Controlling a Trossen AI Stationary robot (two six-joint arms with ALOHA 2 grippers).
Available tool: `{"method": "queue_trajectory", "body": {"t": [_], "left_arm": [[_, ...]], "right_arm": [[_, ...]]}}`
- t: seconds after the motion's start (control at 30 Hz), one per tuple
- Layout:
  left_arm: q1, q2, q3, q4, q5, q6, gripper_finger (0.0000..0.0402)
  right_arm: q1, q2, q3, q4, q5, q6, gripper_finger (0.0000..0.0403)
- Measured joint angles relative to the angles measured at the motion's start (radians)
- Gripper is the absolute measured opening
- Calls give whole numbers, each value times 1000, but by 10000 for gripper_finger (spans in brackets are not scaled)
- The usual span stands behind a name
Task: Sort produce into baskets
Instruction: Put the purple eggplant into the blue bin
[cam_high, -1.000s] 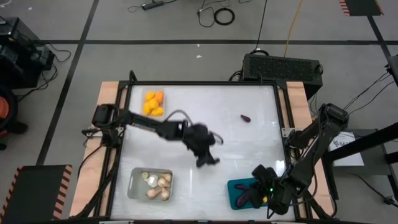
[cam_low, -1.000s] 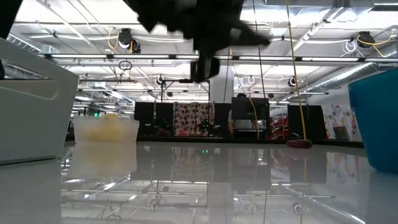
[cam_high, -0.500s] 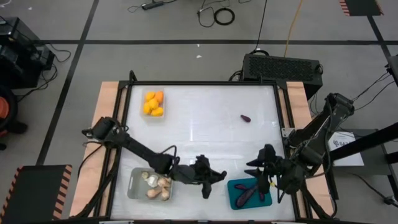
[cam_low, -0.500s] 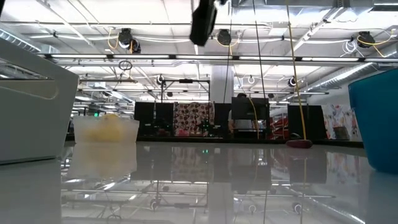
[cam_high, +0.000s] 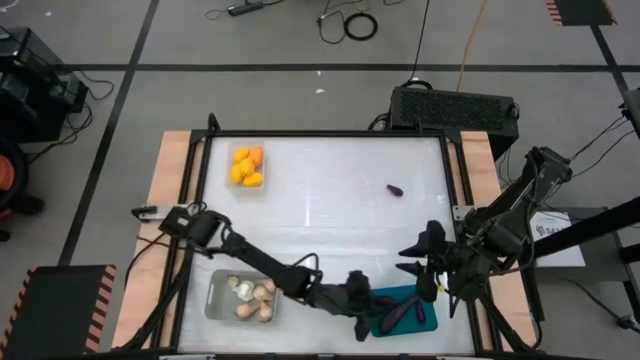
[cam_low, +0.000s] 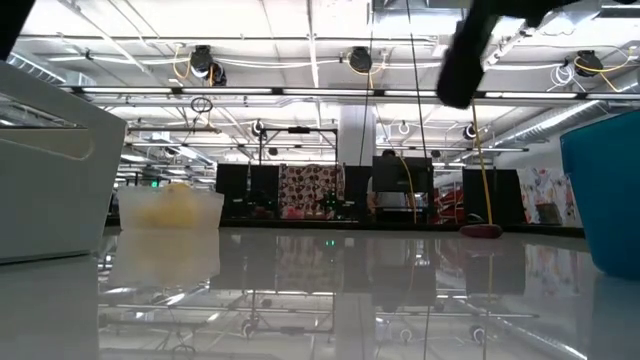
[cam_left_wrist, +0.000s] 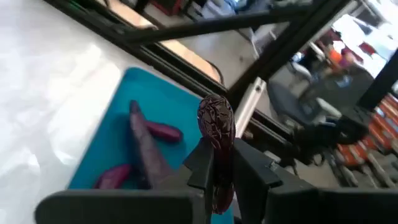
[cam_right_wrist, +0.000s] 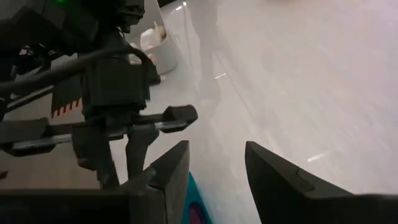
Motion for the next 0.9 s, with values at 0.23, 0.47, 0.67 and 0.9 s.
{"method": "queue_trajectory", "body": {"t": [0.23, 0.47, 0.67, 0.9], "left_arm": [[51, 4, 63, -164, 164, 1, 115], [93, 4, 67, -243, 317, 0, 198], [151, -21, 67, -256, 493, -26, 205], [228, -133, 68, -476, 545, 61, 205]], "right_arm": [[0, 0, 0, -31, -13, 11, 148], [0, 0, 0, -53, -49, 40, 148], [-64, -8, 0, -182, -86, 136, 148], [-309, -30, 0, -364, -147, 15, 156]]}}
